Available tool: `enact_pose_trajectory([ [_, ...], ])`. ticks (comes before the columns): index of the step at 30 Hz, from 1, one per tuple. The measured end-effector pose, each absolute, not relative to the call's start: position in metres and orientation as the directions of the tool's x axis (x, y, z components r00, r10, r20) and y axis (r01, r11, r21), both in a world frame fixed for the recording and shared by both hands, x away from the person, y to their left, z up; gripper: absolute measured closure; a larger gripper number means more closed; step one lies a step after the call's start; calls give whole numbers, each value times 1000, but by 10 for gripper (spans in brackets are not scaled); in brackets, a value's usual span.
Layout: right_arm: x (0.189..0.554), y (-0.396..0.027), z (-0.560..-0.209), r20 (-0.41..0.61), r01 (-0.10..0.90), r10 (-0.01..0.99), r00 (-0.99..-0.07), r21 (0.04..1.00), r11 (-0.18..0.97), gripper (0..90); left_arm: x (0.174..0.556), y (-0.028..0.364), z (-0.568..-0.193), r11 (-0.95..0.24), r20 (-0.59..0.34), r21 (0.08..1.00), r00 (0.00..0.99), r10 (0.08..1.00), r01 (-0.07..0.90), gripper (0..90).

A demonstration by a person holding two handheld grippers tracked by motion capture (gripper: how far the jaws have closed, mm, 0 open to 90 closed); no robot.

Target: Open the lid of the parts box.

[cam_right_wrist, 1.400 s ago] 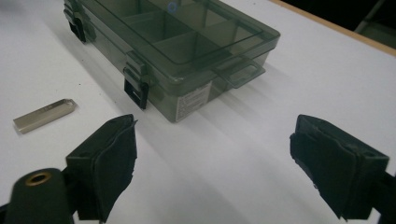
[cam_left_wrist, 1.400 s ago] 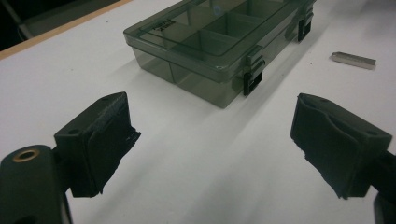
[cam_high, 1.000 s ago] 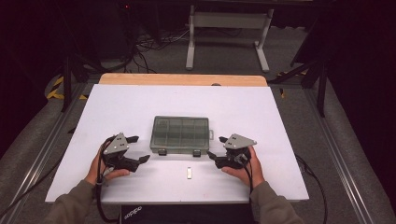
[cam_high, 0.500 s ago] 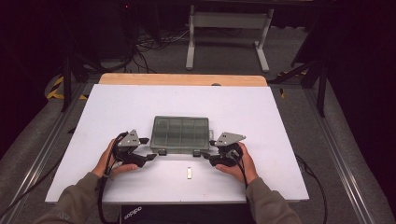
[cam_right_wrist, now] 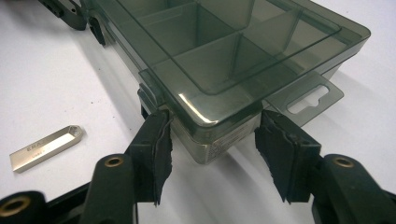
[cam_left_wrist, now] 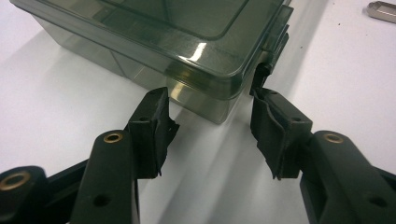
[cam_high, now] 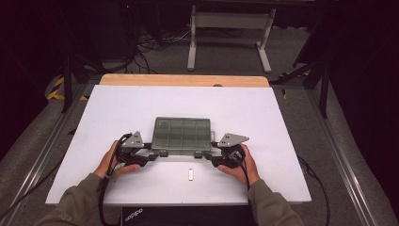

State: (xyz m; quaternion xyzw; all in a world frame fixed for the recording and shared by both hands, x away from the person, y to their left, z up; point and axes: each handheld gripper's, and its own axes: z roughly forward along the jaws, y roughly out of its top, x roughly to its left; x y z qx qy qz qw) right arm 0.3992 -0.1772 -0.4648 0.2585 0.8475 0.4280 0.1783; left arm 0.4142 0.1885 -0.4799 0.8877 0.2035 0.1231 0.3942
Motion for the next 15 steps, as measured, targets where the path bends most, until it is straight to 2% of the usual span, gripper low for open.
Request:
enact_pose_trajectory([
  [15,397,-178,-463,-94,265,585,-806,826,498,505,414,188,-480,-607,60,749,885,461,266,495],
])
